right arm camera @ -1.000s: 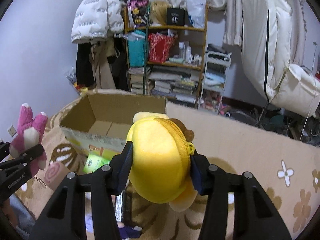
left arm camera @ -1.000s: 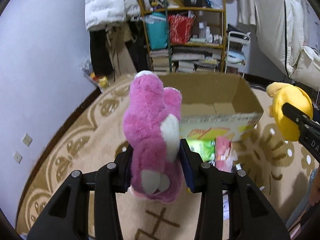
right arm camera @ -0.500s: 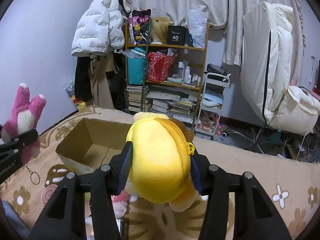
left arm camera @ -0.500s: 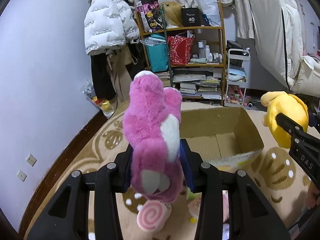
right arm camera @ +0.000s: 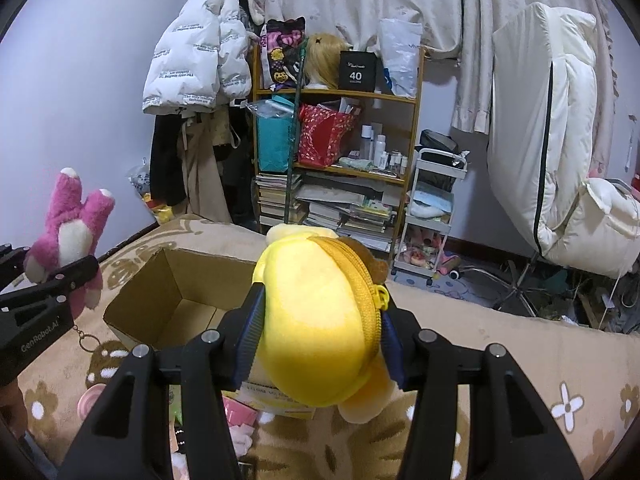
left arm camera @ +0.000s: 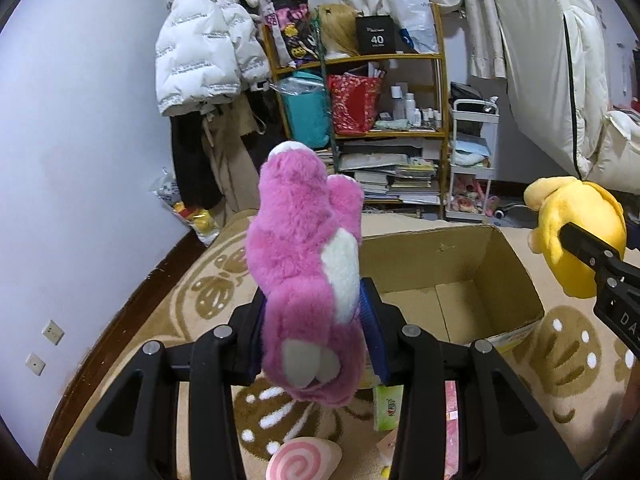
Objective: Organize soft objects
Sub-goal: 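Close left tool on pink bear while right tool grips yellow plush, lift both, then lower both plushes into the box and open both tools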
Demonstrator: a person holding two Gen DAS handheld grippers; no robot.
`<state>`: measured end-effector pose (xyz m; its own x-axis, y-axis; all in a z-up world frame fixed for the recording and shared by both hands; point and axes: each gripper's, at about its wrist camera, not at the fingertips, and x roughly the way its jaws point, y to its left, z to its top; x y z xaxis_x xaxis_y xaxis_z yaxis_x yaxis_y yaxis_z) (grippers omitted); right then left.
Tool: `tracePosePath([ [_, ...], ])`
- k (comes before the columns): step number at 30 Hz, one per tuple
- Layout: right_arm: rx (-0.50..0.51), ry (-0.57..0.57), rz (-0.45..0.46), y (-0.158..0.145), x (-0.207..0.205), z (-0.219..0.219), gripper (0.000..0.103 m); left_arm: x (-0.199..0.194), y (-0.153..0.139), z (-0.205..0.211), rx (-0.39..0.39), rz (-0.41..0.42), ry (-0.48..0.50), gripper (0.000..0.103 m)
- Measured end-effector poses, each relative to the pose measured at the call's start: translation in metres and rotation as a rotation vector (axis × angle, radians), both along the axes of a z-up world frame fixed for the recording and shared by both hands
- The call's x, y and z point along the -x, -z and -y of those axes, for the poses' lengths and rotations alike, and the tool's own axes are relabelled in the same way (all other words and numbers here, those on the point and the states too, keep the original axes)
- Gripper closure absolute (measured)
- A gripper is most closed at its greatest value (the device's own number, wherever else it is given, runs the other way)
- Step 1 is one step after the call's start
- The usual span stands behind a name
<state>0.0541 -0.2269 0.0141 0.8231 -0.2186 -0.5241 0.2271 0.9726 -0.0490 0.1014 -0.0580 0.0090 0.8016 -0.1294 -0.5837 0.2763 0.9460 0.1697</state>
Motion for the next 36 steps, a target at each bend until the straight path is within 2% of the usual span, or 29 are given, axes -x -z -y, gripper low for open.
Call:
tracePosePath([
  [10,-0.012,-0.025,-0.009,0.010,-0.013,0.001,0.047,-0.023,0.017,-0.007,0.030,-0.054,-0.004,0.063],
  [17,-0.057,-0.042,-0.020,0.020,-0.024,0.008,0.047,-0.034,0.030,-0.005,0.031,-0.082,0.003,0.063],
  [27,-0.100,-0.092,-0.022,0.036,-0.036,0.007,0.047,-0.052,0.050,0.005,0.045,-0.139,0.052,0.063],
  [36,-0.123,-0.112,-0.064,0.057,-0.048,0.008,0.045,-0.059,0.060,0.012,0.022,-0.170,0.065,0.062],
])
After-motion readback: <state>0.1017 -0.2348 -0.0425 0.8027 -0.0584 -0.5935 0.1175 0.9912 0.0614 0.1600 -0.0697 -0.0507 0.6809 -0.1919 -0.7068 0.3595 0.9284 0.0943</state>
